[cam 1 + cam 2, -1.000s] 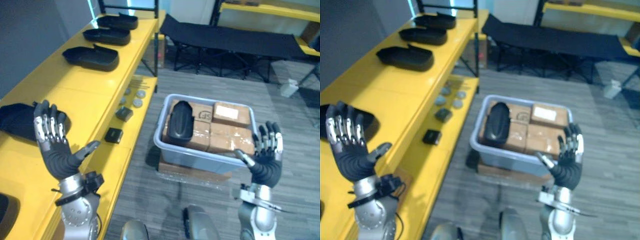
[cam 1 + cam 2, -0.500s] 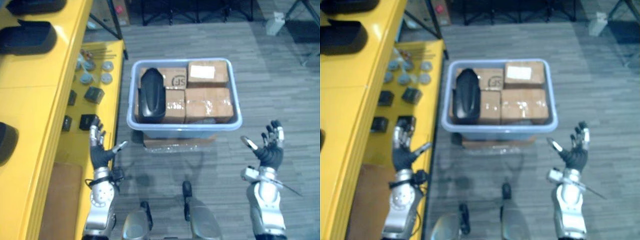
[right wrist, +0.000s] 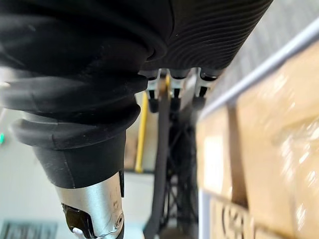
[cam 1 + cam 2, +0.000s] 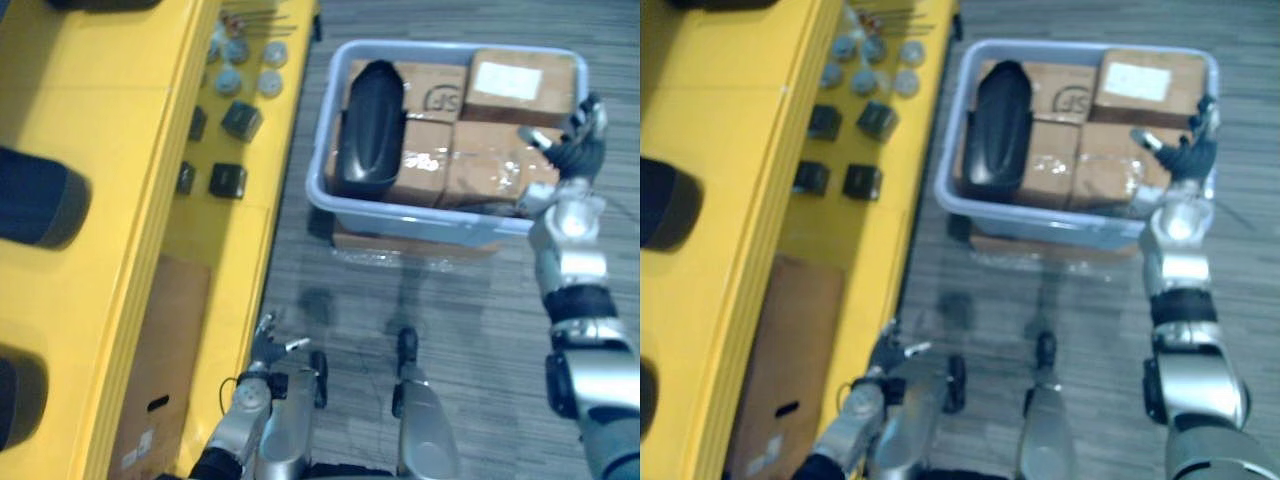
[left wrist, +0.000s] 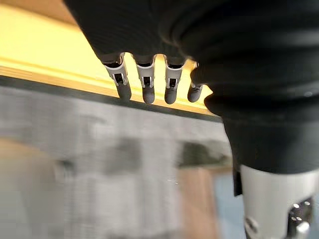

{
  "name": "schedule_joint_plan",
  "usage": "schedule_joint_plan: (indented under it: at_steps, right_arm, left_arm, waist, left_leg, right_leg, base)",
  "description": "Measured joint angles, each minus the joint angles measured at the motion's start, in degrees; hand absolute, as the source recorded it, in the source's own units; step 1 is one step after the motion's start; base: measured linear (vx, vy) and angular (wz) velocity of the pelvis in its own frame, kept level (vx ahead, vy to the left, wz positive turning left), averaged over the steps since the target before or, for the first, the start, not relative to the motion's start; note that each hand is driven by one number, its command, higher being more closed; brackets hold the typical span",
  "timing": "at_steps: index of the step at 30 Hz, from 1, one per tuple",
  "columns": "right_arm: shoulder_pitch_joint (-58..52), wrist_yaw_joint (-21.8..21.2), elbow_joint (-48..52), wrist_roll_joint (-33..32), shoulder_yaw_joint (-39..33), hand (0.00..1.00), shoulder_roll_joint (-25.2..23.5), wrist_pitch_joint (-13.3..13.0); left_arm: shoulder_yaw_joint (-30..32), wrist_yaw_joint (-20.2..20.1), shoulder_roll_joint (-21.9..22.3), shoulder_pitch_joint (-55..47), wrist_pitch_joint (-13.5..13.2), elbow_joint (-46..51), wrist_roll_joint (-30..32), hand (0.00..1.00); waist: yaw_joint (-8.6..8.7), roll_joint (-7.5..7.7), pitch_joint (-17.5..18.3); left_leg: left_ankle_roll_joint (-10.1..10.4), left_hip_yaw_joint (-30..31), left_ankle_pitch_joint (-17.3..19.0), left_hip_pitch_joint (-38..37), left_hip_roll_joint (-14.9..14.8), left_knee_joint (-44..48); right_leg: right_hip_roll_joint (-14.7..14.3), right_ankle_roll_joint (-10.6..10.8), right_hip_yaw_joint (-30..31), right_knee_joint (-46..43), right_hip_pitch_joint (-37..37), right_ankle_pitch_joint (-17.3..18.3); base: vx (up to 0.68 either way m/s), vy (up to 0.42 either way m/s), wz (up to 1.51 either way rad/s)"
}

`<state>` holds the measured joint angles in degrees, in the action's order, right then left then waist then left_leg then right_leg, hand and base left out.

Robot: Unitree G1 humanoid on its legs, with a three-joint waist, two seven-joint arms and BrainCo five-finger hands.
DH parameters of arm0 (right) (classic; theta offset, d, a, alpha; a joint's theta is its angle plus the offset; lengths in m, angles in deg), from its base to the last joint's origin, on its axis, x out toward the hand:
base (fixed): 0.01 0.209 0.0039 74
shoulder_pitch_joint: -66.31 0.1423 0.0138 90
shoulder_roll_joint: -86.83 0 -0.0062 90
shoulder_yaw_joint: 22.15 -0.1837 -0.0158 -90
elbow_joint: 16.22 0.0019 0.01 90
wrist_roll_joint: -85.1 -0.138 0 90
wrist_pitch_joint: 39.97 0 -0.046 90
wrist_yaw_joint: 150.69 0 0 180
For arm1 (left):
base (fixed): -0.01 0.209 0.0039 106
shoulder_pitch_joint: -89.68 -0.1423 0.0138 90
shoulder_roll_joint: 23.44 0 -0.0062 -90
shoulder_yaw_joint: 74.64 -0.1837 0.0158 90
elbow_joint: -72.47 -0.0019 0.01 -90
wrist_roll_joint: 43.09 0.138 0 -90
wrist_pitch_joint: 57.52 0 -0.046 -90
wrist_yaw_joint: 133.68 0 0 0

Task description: Walk over and take plastic housings, then place them on the shelf

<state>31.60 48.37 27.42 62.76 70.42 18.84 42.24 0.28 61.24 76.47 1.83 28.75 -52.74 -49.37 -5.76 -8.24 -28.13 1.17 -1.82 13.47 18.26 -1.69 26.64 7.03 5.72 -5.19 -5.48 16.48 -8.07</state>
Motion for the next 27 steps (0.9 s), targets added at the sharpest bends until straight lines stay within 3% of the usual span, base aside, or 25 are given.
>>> schedule_joint_plan:
  at_steps: [3, 5, 8, 13, 16, 24, 27]
  right_arm:
    - [5.07, 1.21, -3.50, -0.55, 1.84, 0.00, 2.20, 1.82]
    - [8.03, 2.26, -4.93, -1.50, 3.08, 0.00, 2.65, 3.80]
    - [9.15, 2.57, -6.11, -1.63, 3.99, 0.00, 2.69, 6.94]
    - [9.69, 2.85, -6.19, -1.47, 5.54, 0.00, 2.81, 9.70]
    - [11.44, 3.67, -7.11, -0.09, 6.53, 0.00, 3.40, 12.21]
    - [13.55, 6.76, -11.22, 1.18, 9.48, 0.00, 6.67, 19.52]
    - [13.55, 7.03, -14.38, 1.39, 10.59, 0.00, 7.77, 21.92]
  left_arm:
    - [-1.01, -0.42, 0.77, -0.75, -2.94, -3.85, -0.57, 0.00]
    - [-0.98, -1.13, 1.01, -0.75, -6.27, -4.67, -0.65, 0.00]
    - [0.18, -2.84, 1.92, -0.73, -9.13, -6.08, -2.94, 0.00]
    - [1.17, -4.26, 2.53, -0.72, -12.76, -8.04, -5.32, 0.00]
    - [1.19, -4.61, 2.97, -0.34, -13.80, -8.91, -7.39, 0.00]
    - [0.05, -4.66, 2.99, -0.27, -15.31, -9.52, -10.67, 0.00]
    - [-2.04, -4.62, 2.98, 0.26, -15.85, -10.76, -12.60, 0.00]
  waist:
    - [-1.73, -1.54, -0.65]
    - [-3.06, -1.90, -0.72]
    - [-4.24, -2.05, -0.79]
    - [-4.61, -2.56, -0.89]
    - [-5.77, -3.08, -0.91]
    - [-6.72, -3.55, -0.60]
    - [-7.97, -4.73, 0.22]
  left_leg:
    - [-0.17, 2.06, -0.56, 1.57, 0.85, 0.53]
    - [-0.23, 2.93, -0.88, 3.38, 1.00, 1.33]
    - [-0.33, 3.04, -1.03, 4.02, 1.49, 1.86]
    - [-0.08, 4.21, -1.53, 5.74, 2.26, 2.01]
    - [0.07, 4.35, -1.72, 6.33, 1.95, 1.87]
    - [0.37, 4.67, -1.94, 7.89, 1.85, 1.79]
    - [0.50, 4.85, -2.21, 7.94, 1.89, 1.26]
  right_leg:
    - [0.94, -0.32, -3.04, -1.27, 0.63, 0.24]
    - [1.54, -0.43, -4.32, -2.24, 1.97, 0.57]
    - [2.44, -0.38, -4.66, -5.10, 3.39, 2.03]
    - [3.88, -0.71, -6.01, -8.71, 5.97, 4.38]
    - [3.83, -0.62, -6.12, -9.35, 7.04, 4.34]
    - [4.09, -0.93, -7.40, -10.10, 8.72, 4.67]
    - [4.15, -1.03, -7.59, -10.11, 8.97, 4.86]
  base:
    - [-0.04, 0.057, 0.37]
    - [-0.06, 0.072, 0.23]
    - [-0.04, 0.064, 0.11]
    - [-0.02, 0.039, 0.15]
    - [0.00, 0.002, 0.03]
    - [0.01, -0.001, 0.01]
    - [0.00, 0.000, 0.02]
